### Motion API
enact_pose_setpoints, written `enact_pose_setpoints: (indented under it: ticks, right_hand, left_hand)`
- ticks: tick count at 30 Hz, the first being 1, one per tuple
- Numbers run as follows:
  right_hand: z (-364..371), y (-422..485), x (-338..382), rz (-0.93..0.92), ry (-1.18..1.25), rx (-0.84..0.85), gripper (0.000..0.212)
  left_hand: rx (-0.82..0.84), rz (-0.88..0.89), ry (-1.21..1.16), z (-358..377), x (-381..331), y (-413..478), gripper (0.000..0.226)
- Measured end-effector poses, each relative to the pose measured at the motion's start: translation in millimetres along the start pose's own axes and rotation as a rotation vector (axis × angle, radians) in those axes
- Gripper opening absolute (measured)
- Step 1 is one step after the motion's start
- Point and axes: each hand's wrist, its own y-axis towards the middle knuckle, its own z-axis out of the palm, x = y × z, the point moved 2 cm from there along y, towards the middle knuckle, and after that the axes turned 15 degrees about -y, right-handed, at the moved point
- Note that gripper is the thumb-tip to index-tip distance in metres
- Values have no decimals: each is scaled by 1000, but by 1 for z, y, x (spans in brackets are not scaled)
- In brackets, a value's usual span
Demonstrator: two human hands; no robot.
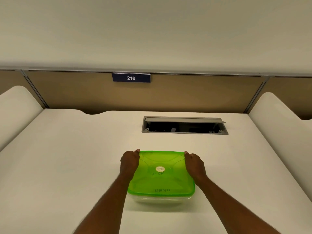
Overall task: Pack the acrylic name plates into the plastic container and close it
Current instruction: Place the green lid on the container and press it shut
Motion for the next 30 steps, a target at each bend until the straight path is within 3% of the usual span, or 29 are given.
enact_pose_setpoints:
  ticks: [6, 9, 14, 17, 21, 27, 30]
  right_hand:
    - [-4, -5, -12, -22, 129, 125, 43]
    - [-3, -9, -8, -110, 130, 52, 34]
    - [-3, -13, -7, -177, 167, 10, 39]
    - [-7, -19, -7, -87, 128, 18, 40]
    - [-6, -27, -15, 219, -45, 137, 74]
    - [-15, -44, -14, 222, 107, 251, 47]
    - [-11, -51, -17, 171, 152, 205, 46]
  left_hand:
    - [-29, 11, -18, -1, -3, -3, 53]
    - [-40, 5, -40, 0, -4, -4, 54]
    - [-18, -40, -162, -1, 0, -3, 57]
    - [-13, -54, -235, -2, 1, -2, 59]
    - [-26, -76, -244, -2, 1, -2, 61]
    - [-87, -140, -286, 2, -1, -1, 59]
    - [-83, -112, -274, 3, 1, 0, 55]
